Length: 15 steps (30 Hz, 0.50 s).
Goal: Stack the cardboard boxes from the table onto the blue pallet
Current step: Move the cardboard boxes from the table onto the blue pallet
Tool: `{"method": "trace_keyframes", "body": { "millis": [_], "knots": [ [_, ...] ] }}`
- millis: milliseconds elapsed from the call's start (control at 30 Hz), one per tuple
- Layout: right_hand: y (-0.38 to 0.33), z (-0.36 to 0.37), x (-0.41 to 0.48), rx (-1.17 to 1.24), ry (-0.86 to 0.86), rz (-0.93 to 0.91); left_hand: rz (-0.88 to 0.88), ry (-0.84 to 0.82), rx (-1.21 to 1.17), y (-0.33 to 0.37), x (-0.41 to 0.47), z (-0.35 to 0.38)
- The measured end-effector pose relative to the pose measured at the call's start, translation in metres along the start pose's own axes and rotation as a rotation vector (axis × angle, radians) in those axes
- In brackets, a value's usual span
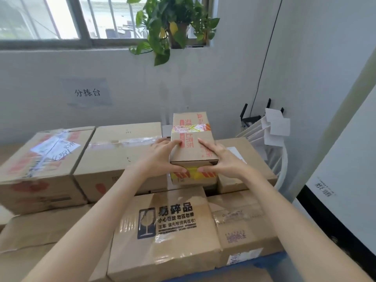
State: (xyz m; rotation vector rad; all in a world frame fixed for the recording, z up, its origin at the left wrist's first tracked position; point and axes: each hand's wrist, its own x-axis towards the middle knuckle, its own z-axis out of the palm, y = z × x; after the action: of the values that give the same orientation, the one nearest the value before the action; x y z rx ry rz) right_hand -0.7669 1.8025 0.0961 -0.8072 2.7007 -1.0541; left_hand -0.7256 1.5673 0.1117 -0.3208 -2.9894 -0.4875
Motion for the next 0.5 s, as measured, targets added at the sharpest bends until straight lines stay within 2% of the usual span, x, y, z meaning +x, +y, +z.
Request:
{"method": "trace_keyframes", "body": {
  "millis": [267,500],
  "knots": [
    [0.031,0.013,0.033,0.092,-0.092,-0.053,-0.091,-0.005,0.131,-0.009,0.009,0.016],
    [0.049,0.026,0.04,0.116,-0.078,-0.113,-0.087,-0.001,0.226,-0.008,0.011,0.026]
  ]
}}
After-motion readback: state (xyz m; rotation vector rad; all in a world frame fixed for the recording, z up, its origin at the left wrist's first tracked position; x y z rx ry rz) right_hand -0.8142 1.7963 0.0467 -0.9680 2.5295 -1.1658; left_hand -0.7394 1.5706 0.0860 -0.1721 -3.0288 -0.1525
